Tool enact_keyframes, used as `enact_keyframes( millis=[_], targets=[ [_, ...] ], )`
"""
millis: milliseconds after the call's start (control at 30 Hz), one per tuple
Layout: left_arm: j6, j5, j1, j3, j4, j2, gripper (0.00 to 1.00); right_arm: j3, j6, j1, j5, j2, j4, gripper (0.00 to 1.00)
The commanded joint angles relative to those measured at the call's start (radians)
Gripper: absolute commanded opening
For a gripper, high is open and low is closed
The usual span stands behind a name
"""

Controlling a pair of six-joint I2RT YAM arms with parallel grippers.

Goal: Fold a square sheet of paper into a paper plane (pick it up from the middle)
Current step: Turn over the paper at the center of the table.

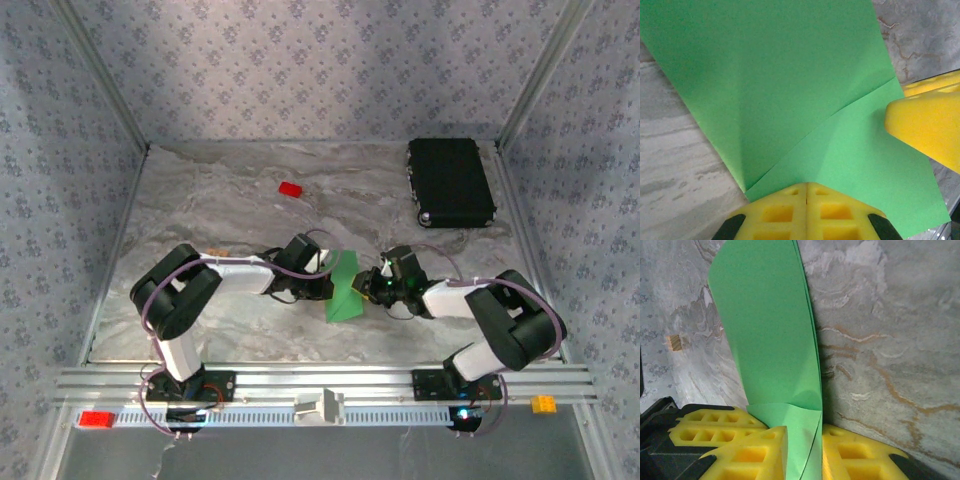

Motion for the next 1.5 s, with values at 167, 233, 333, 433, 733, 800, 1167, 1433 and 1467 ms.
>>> enact_keyframes(
  millis=[167,233,333,433,733,800,1167,1433,1467],
  targets=[
    [0.002,0.004,0.007,-0.021,-0.042,-0.016,0.02,0.004,-0.020,0.003,0.019,0.035,0.003,0.20],
    [0.002,0.004,0.009,-0.022,-0.042,-0.018,0.02,0.004,-0.021,0.002,0.018,0.035,0.003,0.18],
    [0.002,0.006,0.010,-0.022,-0.042,-0.021,0.03,0.001,-0.021,0.002,0.017,0.030,0.005,0.15],
    [-0.001,0.006,0.009,-0.022,-0.042,-0.033,0.04,0.001,-0.022,0.001,0.014,0.026,0.005,0.14],
    [-0.020,0.001,0.009,-0.015,-0.061,-0.118,0.13,-0.003,-0.028,-0.002,0.019,-0.025,-0.023,0.10],
    [-0.014,-0.013,0.008,-0.011,-0.082,-0.146,0.15,0.002,-0.032,-0.001,0.022,-0.042,-0.041,0.10],
    [-0.021,-0.212,0.008,-0.058,-0.151,-0.320,0.21,0.091,-0.166,0.017,0.161,-0.279,-0.423,0.09],
    [-0.031,-0.337,0.011,-0.113,-0.175,-0.478,0.26,0.287,-0.303,0.048,0.409,-0.441,-0.882,0.09],
    [-0.034,-0.342,0.011,-0.120,-0.175,-0.492,0.27,0.309,-0.294,0.050,0.434,-0.447,-0.921,0.09]
  ],
)
